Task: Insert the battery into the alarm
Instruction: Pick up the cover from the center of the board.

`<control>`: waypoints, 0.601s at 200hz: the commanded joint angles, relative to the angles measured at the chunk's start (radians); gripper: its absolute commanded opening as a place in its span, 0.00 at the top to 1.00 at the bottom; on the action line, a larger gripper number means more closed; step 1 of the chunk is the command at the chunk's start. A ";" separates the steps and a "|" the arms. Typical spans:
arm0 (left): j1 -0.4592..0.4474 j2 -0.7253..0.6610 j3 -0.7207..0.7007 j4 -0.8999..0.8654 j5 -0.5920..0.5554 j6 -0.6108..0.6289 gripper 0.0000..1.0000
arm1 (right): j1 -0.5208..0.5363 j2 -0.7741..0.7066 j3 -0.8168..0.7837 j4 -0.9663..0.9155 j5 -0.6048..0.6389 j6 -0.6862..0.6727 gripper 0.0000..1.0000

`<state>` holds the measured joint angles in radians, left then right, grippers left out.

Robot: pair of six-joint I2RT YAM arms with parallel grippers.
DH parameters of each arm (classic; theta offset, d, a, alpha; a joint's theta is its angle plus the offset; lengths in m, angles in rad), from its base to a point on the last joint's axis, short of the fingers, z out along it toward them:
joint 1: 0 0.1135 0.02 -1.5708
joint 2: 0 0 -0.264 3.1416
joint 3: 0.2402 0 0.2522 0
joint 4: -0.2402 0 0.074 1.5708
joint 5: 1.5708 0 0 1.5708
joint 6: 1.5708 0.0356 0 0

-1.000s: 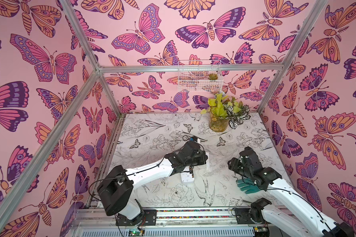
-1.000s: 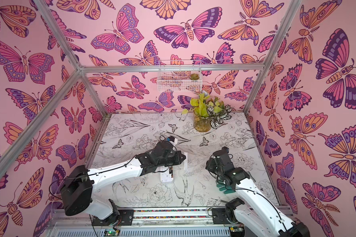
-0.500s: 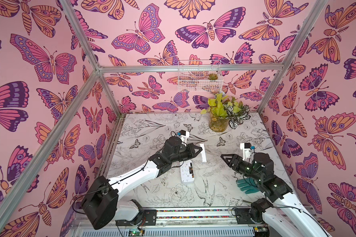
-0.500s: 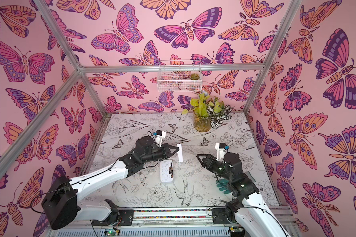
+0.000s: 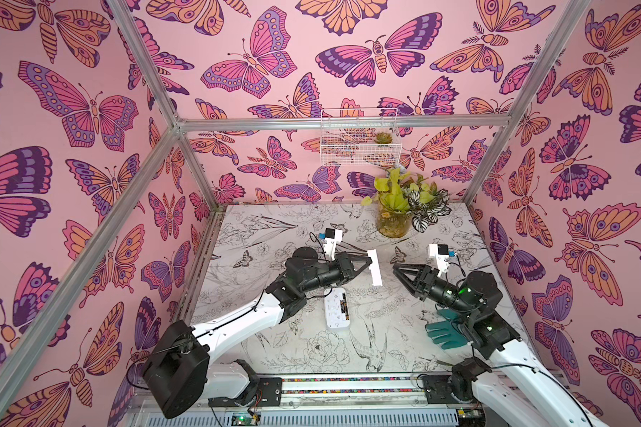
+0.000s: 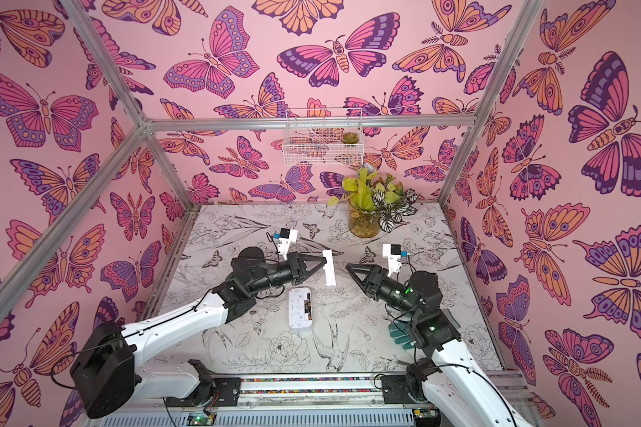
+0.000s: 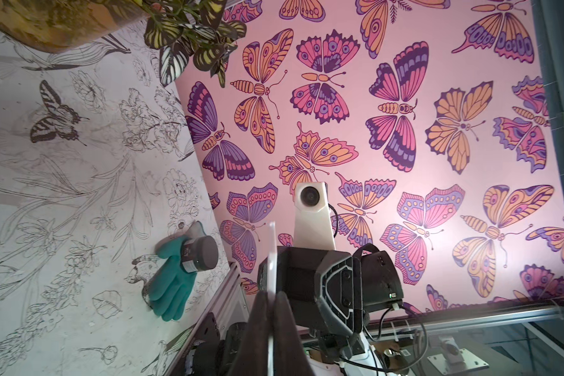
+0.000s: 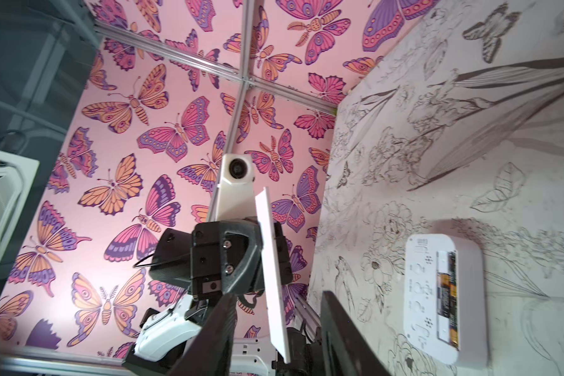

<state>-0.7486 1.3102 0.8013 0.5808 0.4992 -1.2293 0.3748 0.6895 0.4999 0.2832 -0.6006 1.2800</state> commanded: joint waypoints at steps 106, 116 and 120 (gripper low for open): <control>-0.043 0.041 0.042 0.131 0.025 -0.070 1.00 | 0.044 0.111 0.054 0.229 -0.103 0.129 0.72; -0.043 0.043 0.043 0.131 0.024 -0.068 1.00 | 0.046 0.117 0.059 0.234 -0.112 0.130 0.75; -0.043 0.044 0.042 0.132 0.022 -0.068 1.00 | 0.046 0.119 0.060 0.231 -0.114 0.130 0.76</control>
<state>-0.7860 1.3445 0.8188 0.6769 0.5163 -1.2995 0.4126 0.8005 0.5148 0.4725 -0.6788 1.3952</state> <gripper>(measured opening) 0.058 0.261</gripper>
